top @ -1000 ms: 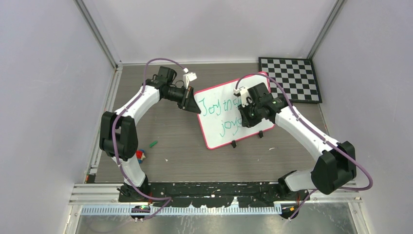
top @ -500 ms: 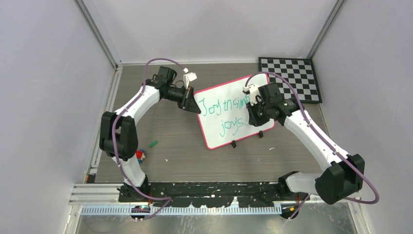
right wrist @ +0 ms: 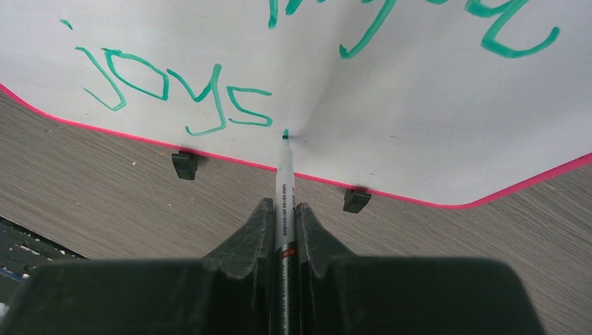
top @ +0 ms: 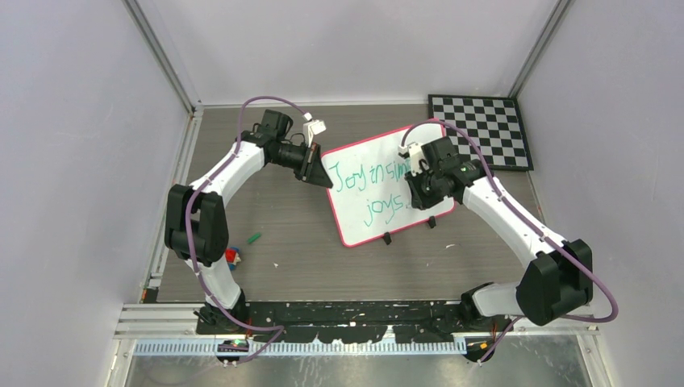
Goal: Write a sentence on the whiteboard
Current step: Write a sentence on the whiteboard, then close the whiteboard marker at the center of the board.
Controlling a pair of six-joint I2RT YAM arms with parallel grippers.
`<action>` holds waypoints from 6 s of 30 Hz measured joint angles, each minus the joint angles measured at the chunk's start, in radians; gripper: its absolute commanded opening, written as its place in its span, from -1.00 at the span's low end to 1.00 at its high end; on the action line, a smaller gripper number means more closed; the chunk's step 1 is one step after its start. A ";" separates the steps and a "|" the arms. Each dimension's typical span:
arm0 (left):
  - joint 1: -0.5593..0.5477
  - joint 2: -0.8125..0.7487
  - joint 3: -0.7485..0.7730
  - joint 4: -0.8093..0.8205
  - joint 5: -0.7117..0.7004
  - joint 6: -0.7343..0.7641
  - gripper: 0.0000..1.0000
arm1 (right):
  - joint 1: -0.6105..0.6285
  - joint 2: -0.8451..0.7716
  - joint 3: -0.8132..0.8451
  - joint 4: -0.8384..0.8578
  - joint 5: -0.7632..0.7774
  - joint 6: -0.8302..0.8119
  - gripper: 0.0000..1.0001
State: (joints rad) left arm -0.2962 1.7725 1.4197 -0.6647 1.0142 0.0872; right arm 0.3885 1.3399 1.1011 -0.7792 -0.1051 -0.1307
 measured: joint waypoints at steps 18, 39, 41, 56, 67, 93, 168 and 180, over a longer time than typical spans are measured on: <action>-0.001 -0.008 -0.001 -0.015 -0.025 0.026 -0.02 | 0.000 -0.012 0.072 -0.059 -0.082 -0.002 -0.99; 0.360 -0.320 0.151 -0.468 -0.254 0.426 0.34 | -0.012 -0.071 0.217 -0.116 -0.201 0.060 -1.00; 0.392 -0.346 0.089 -0.506 -0.309 0.487 0.32 | -0.019 -0.071 0.217 -0.115 -0.204 0.071 -1.00; 0.417 -0.452 -0.480 -0.401 -0.639 0.733 0.12 | -0.031 -0.071 0.219 -0.111 -0.242 0.115 -1.00; 0.304 -0.404 -0.613 -0.180 -0.715 0.739 -0.05 | -0.031 -0.071 0.219 -0.111 -0.245 0.115 -0.99; 0.176 -0.332 -0.665 -0.022 -0.850 0.758 -0.17 | -0.031 -0.071 0.219 -0.112 -0.244 0.114 -1.00; -0.489 -0.349 0.121 -0.417 -0.473 0.418 -1.00 | 0.092 -0.008 0.304 -0.106 -0.772 0.287 -0.99; -0.490 -0.349 0.121 -0.417 -0.474 0.419 -1.00 | 0.097 -0.004 0.304 -0.120 -0.763 0.265 -0.99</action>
State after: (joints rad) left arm -0.7860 1.4231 1.5406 -1.0821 0.5404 0.5060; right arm 0.4854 1.3357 1.4052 -0.8989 -0.8677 0.1345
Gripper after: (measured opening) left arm 0.155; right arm 0.169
